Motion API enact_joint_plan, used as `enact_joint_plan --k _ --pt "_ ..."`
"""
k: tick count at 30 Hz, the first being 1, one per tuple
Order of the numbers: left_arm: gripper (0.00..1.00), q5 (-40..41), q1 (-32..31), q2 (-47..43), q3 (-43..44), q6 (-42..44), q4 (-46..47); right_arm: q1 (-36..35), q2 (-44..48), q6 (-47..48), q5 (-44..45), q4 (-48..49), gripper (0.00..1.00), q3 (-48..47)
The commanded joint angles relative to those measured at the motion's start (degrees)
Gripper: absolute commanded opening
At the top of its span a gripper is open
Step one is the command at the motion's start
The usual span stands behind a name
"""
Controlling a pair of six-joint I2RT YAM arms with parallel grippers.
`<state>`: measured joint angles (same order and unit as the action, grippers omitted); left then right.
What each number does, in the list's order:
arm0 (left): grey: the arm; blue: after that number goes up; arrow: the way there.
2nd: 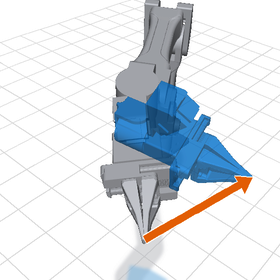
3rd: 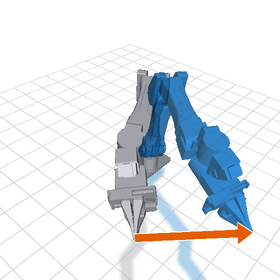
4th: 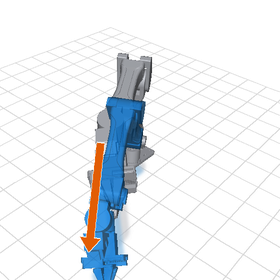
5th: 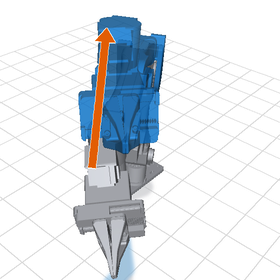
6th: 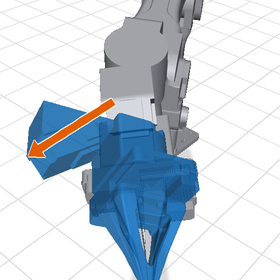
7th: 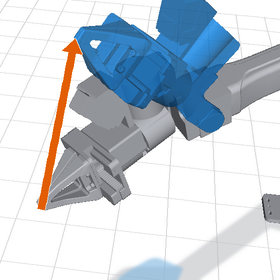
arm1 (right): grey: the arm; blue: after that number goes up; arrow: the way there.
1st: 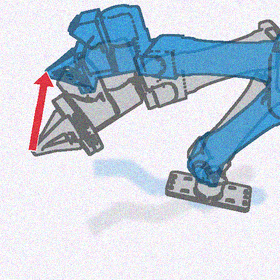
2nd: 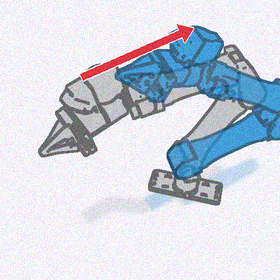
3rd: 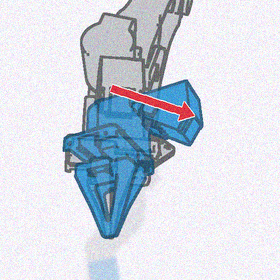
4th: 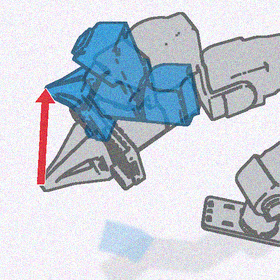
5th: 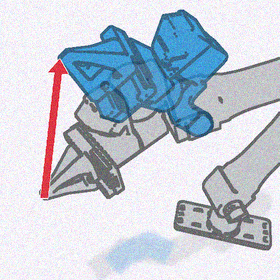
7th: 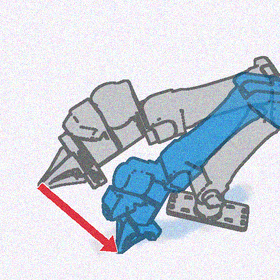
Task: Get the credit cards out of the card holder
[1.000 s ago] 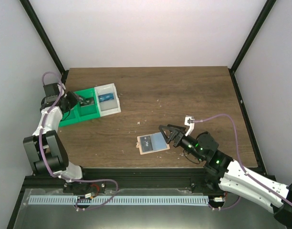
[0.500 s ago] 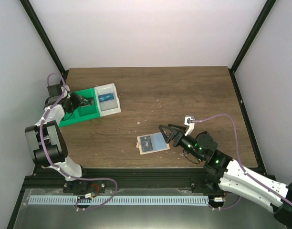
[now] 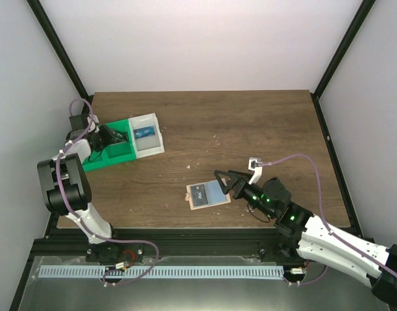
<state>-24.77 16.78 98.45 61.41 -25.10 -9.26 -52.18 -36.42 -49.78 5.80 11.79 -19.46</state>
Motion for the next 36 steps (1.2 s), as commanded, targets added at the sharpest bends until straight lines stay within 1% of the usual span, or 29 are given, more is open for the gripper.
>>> enact_joint_plan --k 1,4,9,11,17,23,25,28,31,33,36 --pt "0.03 -0.4 -0.6 2.3 1.3 0.1 1.9 0.4 1.4 -1.0 2.3 -1.9 1.0 -2.2" --pt "0.03 1.4 -1.2 3.4 2.2 0.3 1.4 0.5 2.6 -1.6 3.6 -2.1 1.0 -1.6" --pt "0.03 2.0 -2.3 5.0 4.3 0.7 0.5 0.4 3.5 -2.5 4.1 -2.5 1.0 -1.1" --pt "0.0 3.0 -2.6 5.3 4.3 0.8 0.5 0.4 3.7 -2.7 4.3 -3.1 1.0 -1.2" --pt "0.0 6.8 -2.9 4.9 3.6 0.5 1.3 0.4 4.5 -2.3 5.0 -4.0 1.0 -1.3" --pt "0.01 8.2 -2.9 5.8 3.5 0.1 1.5 0.4 5.8 -2.4 6.3 -4.4 1.0 -0.8" --pt "0.05 8.6 -2.9 5.7 3.5 -0.5 1.6 0.4 5.8 -2.1 6.4 -3.5 1.0 -0.3" --pt "0.13 9.2 -3.0 5.0 3.5 -0.7 1.8 0.4 5.3 -1.6 6.4 -3.9 1.0 -0.6" --pt "0.2 10.8 -3.1 4.5 4.2 -1.1 0.7 0.4 5.1 -1.4 6.1 -5.0 1.0 -1.3" --pt "0.23 13.0 -3.1 4.4 5.6 -2.5 -1.7 0.4 4.9 -1.1 5.6 -4.8 1.0 -1.3" --pt "0.32 16.3 -3.2 3.1 6.8 -5.0 -4.1 0.5 4.1 0.2 4.2 -4.0 1.0 -1.0"
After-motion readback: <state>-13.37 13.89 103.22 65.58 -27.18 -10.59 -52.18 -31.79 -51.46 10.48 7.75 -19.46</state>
